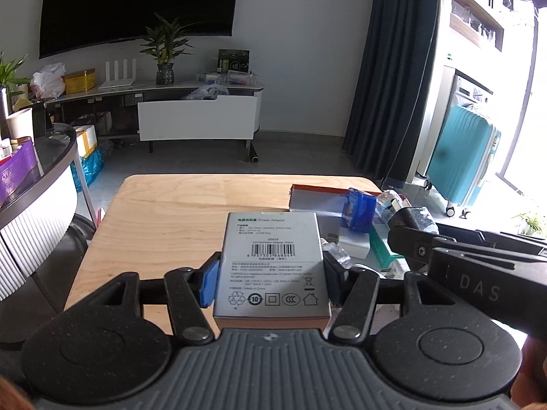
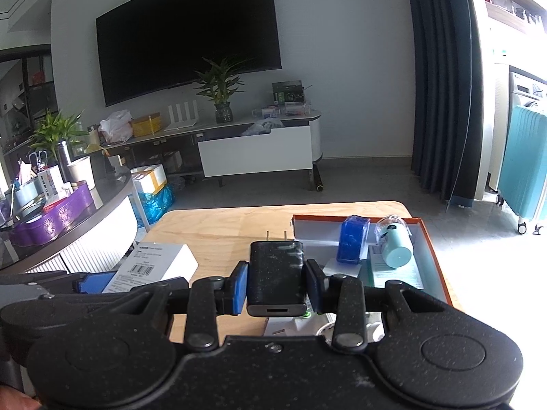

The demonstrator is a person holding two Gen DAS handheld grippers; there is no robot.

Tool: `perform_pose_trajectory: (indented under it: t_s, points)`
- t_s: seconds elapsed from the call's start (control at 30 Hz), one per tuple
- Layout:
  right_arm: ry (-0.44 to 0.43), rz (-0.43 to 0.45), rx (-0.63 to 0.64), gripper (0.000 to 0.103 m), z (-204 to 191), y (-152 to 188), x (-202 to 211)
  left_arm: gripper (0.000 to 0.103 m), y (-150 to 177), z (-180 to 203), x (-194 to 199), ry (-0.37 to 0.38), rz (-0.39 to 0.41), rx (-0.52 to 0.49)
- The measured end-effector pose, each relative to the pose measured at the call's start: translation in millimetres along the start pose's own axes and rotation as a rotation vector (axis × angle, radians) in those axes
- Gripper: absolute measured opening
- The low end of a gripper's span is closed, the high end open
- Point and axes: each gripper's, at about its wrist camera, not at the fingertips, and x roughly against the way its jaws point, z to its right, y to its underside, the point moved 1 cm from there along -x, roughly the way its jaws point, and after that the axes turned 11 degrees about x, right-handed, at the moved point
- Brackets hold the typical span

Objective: Organize rigid objects
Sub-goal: 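Carry the white charger box and black plug charger over the orange-rimmed box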

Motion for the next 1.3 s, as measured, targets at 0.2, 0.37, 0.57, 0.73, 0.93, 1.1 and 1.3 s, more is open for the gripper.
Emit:
perform_pose_trajectory:
  t_s: [0.2,0.37,0.57,0.73,0.93,1.1,1.3]
  points:
    - [0.019,0.001,-0.011,0.044,7.6,1.4,2.9,0.059,2.4,7.7,-3.6,0.014,-0.006,-0.017]
    - [0.035,-0.001,-0.027,0.043,16.2,3.4,4.9,0.059,5.6,15.0,-5.2,0.027,-0.01,-0.037]
    - [0.053,-0.002,-0.037,0.044,26.1,5.2,6.8,0.059,7.5,23.3,-8.1,0.043,-0.021,-0.056]
    - [0.072,-0.004,-0.05,0.044,36.6,7.9,9.0,0.059,7.5,32.6,-12.4,0.065,-0.03,-0.072]
    - [0.104,-0.008,-0.057,0.044,50.5,9.3,10.0,0.059,8.7,47.2,-20.2,0.103,-0.049,-0.096]
    - [0.129,-0.018,-0.072,0.044,64.4,12.8,9.8,0.059,11.6,56.4,-26.7,0.125,-0.059,-0.113]
    - [0.147,-0.028,-0.083,0.044,76.8,16.4,6.4,0.059,13.9,61.5,-35.6,0.14,-0.079,-0.127]
